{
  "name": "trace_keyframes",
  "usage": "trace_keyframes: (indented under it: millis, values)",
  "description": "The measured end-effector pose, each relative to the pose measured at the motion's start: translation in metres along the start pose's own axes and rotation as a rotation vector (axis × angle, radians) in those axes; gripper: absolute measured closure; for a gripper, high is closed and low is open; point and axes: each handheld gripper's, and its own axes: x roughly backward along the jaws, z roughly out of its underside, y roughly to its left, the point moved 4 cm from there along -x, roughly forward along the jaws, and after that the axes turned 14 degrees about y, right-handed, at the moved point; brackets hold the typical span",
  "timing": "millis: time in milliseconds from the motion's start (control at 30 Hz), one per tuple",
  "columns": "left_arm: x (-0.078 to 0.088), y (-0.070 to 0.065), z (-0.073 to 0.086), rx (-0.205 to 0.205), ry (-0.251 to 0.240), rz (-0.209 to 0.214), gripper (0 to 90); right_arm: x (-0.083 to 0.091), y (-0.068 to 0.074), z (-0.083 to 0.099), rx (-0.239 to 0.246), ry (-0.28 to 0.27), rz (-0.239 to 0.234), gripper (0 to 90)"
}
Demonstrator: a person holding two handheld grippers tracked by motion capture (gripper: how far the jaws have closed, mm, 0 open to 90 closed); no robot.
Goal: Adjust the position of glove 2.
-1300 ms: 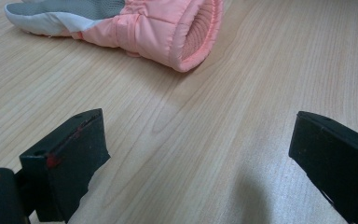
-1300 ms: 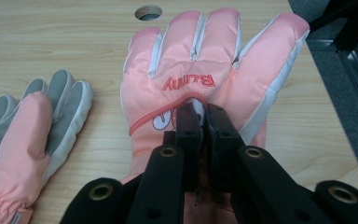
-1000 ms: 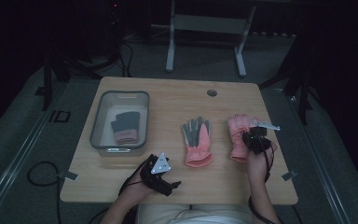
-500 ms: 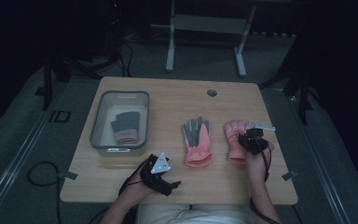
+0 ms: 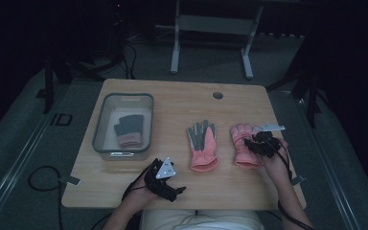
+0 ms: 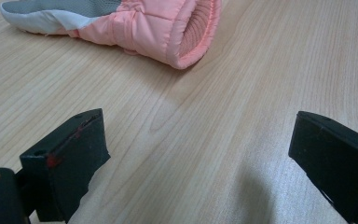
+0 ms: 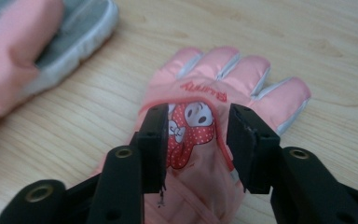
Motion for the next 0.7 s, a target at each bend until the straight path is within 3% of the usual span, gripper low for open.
trace_keyframes:
  millis: [100,267,333,467,600,700]
  values:
    - [0.0,-0.001,0.0,0.004,-0.006,0.004,3.9,-0.012,-0.003,0.003,-0.006,0.034,0.012,57.7]
    - [-0.002,-0.002,0.0,-0.009,0.002,0.004,3.9,-0.019,-0.001,0.007,-0.008,0.036,0.032,58.2]
    - [-0.002,-0.003,0.0,-0.016,0.006,0.0,3.9,-0.021,0.001,0.008,0.003,0.045,0.045,61.5]
    - [-0.002,-0.003,0.0,-0.013,0.001,0.0,3.9,-0.024,0.001,0.009,-0.04,0.059,0.012,74.5]
    - [-0.002,-0.002,0.001,-0.01,0.002,0.003,3.9,-0.024,0.003,0.007,-0.05,0.067,0.025,79.5]
    - [-0.002,-0.002,0.001,-0.011,0.002,0.003,3.9,-0.02,0.002,0.005,-0.094,0.053,0.026,84.2]
